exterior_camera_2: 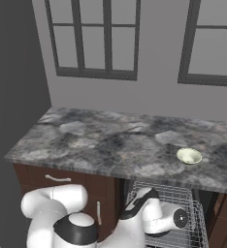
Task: Pick up the cup and bowl from the counter, place them in the dishwasher, and close the dishwasher door.
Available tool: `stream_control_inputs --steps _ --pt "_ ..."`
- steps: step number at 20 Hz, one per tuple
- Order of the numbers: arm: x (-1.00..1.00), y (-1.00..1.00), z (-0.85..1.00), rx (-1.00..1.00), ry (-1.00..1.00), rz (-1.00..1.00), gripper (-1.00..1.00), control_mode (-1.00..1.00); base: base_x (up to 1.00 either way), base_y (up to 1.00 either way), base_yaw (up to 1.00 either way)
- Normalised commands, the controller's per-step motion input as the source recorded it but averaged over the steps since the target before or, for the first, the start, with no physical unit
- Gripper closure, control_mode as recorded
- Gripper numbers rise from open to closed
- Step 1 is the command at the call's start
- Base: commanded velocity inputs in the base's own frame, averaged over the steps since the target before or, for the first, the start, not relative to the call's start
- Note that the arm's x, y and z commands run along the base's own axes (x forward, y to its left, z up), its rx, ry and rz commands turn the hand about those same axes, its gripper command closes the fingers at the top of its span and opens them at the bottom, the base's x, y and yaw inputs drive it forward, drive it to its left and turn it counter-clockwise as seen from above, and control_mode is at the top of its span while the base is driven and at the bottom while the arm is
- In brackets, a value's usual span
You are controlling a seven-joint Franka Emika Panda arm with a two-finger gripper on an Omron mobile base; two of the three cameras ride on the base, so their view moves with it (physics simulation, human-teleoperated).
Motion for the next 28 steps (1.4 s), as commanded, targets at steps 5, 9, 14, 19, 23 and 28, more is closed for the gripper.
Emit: stream_control_inputs --steps 5,9,14,19,23,28 --pt "0.15 -0.16 -0.29 0.00 0.02 0.00 1.00 -1.00 0.00 0.00 0.00" --pt "0.16 -0.15 -0.28 0.00 0.02 -0.01 1.00 -1.00 0.00 0.00 0.00" --pt "0.17 -0.14 -0.30 0.00 0.03 -0.01 1.00 -1.00 0.00 0.00 0.00" --pt "0.18 -0.13 -0.33 0.00 0.03 -0.01 1.00 -1.00 0.00 0.00 0.00" --pt "0.17 -0.14 -0.34 0.00 0.03 -0.01 1.00 -1.00 0.00 0.00 0.00" --pt "0.18 -0.16 -0.33 0.00 0.03 -0.01 1.00 -1.00 0.00 0.00 0.00"
